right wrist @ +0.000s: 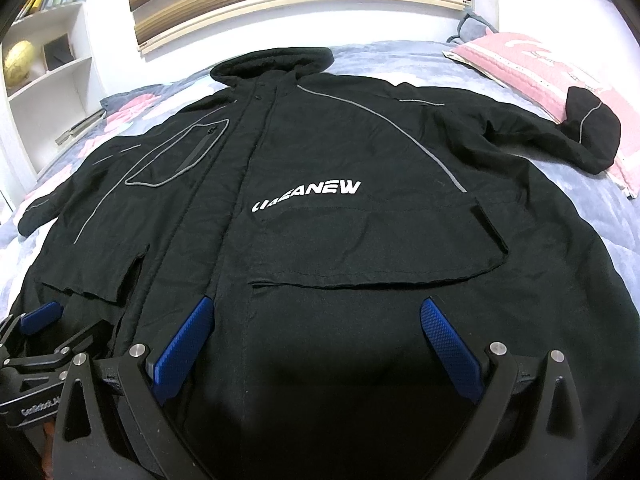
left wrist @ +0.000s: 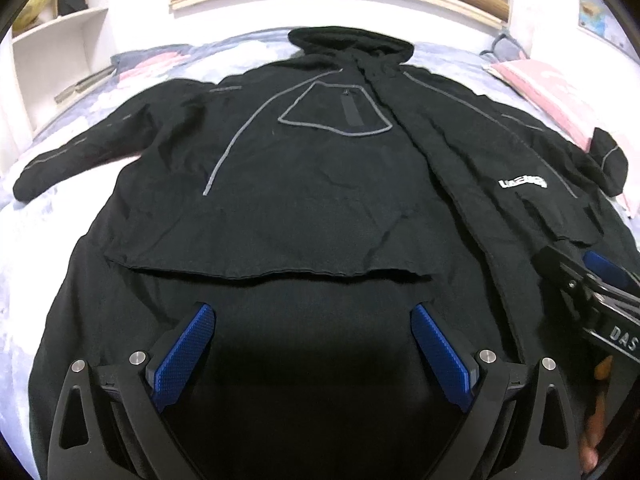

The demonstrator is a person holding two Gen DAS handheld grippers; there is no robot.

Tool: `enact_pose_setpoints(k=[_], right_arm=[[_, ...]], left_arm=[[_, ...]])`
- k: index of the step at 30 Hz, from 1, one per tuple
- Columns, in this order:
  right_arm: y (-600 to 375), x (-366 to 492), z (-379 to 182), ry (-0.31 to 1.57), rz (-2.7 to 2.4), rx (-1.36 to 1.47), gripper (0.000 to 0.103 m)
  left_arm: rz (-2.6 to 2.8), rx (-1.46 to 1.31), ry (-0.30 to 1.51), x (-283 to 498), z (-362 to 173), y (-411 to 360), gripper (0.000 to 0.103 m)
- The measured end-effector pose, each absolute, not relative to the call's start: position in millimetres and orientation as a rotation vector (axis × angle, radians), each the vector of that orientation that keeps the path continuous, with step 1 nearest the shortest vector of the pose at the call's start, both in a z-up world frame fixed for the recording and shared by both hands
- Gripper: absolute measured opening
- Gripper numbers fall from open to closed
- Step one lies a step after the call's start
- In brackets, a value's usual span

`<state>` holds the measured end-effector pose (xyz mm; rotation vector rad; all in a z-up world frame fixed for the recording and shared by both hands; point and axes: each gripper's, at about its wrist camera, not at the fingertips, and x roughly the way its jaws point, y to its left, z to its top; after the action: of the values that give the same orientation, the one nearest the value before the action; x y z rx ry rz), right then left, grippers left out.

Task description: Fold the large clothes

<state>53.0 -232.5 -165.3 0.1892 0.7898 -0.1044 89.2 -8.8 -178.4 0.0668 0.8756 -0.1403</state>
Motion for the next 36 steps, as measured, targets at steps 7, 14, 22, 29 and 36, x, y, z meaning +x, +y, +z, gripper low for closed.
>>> enact_pose_setpoints(k=[7,14,22,29,36], right_arm=[[-245,58,-131,0.92,-0.097,0.228,0.103],[-354,78,-21,0.87,-0.272,0.311,0.102],[-530,88,37,0.808,-0.474,0.34,0.089],[-698,111,-6,0.881,-0.503,0.574,0.072],[-781,144,-78,0.915,-0.527,0.762,0.072]], left_arm=[[-0.231,0.124,0.908,104,-120,-30,0.099],[-0.387,0.174,0.921,162,-22,-122,0.099],[-0.608,0.182,0.983,225,25,-257,0.099],[-0.751,0.253,1.049,284,10,-352,0.099],[-0.828,0.353,1.158,342,-69,-407,0.099]])
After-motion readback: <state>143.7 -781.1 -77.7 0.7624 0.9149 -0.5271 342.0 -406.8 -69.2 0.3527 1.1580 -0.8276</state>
